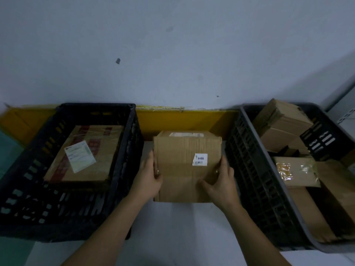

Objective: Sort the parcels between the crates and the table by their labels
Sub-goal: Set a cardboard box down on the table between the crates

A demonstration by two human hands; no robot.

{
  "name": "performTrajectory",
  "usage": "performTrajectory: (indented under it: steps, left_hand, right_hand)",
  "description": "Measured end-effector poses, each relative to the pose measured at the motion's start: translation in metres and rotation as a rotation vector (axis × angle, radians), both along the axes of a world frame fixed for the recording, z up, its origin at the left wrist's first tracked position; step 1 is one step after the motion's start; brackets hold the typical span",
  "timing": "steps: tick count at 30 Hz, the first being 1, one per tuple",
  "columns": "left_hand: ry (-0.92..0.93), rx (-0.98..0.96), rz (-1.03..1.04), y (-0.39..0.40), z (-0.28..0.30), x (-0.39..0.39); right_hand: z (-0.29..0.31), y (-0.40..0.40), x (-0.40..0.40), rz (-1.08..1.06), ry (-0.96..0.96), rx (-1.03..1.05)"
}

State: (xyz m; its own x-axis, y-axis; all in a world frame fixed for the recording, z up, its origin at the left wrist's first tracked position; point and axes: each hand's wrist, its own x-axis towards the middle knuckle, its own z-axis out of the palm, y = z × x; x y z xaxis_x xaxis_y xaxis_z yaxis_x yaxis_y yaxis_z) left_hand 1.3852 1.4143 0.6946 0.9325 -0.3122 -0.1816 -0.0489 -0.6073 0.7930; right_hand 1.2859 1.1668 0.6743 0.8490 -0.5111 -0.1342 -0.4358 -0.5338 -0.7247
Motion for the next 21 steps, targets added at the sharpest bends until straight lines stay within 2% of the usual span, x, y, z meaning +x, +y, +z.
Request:
performTrajectory:
  steps: [4,7,11,13,17,21]
  left_hand:
    - [0.001,-0.075,0.011,0.0,-0.003,0.0]
    - [0.036,-0.145,0.094,0.0,0.006,0.005]
    - [0.1,-0.041,0.19,-0.008,0.024,0.005]
    - [0.108,0.009,0.209,-0.01,0.025,0.003]
    - [0.172,-0.044,0.166,-0.008,0.015,0.003]
    - [0.146,-0.048,0.049,-0.005,0.0,-0.006]
  right_hand:
    - [-0.011,-0.004,-0.006,-0.05,-0.005,0.007]
    - [-0.006,-0.005,-0.003,-0.137,-0.069,-0.003]
    - [0.003,-0.001,-0.003,-0.173,-0.173,0.18]
    - [0.002,-0.002,-0.003,-0.163,-0.14,0.153]
    - [-0.003,-0.006,-0.002,-0.144,-0.066,0.118]
    - [-0.013,0.0,-0.005,0.01,0.037,0.041]
